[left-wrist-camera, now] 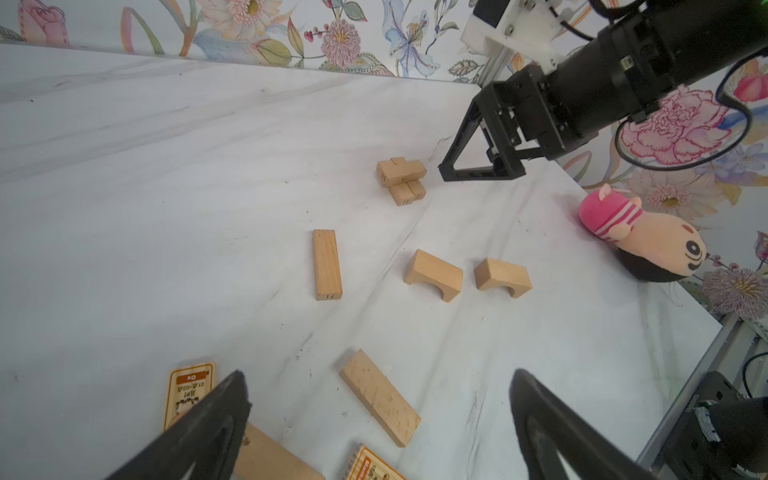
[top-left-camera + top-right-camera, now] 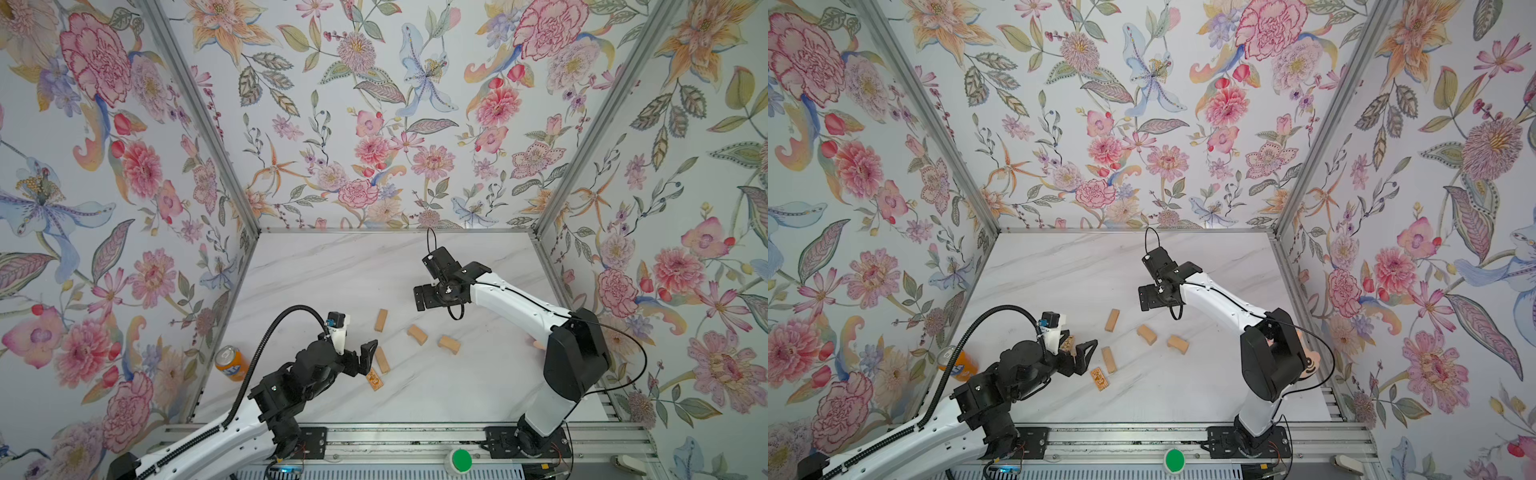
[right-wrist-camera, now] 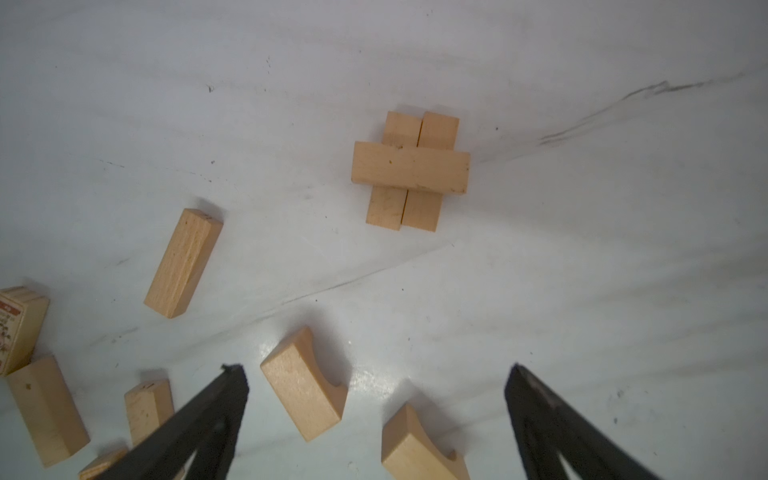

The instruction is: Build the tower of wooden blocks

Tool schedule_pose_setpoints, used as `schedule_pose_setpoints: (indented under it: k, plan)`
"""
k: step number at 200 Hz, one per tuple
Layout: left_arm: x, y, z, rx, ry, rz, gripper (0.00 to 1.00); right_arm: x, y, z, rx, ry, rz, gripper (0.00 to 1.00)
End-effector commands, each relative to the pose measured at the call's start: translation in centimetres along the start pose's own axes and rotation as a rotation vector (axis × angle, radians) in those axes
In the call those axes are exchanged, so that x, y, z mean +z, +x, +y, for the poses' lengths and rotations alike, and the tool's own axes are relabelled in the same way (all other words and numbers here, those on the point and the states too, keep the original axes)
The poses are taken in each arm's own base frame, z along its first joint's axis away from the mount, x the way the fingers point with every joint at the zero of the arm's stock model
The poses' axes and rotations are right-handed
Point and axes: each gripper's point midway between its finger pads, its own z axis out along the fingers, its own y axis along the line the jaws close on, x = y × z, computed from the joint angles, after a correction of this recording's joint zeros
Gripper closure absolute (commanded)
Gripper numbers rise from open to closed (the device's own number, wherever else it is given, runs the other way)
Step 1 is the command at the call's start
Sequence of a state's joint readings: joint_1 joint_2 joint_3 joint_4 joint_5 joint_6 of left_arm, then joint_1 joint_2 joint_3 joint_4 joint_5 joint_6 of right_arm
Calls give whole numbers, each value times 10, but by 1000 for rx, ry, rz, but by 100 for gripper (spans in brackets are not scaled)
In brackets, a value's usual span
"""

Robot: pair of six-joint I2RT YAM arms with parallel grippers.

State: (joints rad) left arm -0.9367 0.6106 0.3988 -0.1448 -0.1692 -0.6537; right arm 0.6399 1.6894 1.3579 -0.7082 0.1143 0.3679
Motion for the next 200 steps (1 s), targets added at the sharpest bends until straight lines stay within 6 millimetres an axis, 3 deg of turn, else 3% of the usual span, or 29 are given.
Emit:
schedule_pose_setpoints:
  k: [1, 9, 13, 65, 124, 200]
  plan:
    - [1, 8, -1, -13, -25, 4, 1, -14, 0, -2, 8, -18, -56, 5]
    - [2, 10, -2, -11, -25, 8, 1, -16, 3, -2, 9, -26, -59, 8]
    - [3, 12, -3, -9, -24, 12, 1, -17, 9, 8, -18, -45, -55, 10]
    - [16, 30, -4, 8, -29, 46, 1, -18, 26, 13, -60, -76, -29, 34]
    - [28, 41, 1, 81, -75, 96, 1, -6, 31, 35, -115, -134, 8, 40]
    - [34, 41, 9, 110, -116, 100, 1, 8, 26, 55, -165, -167, 40, 42]
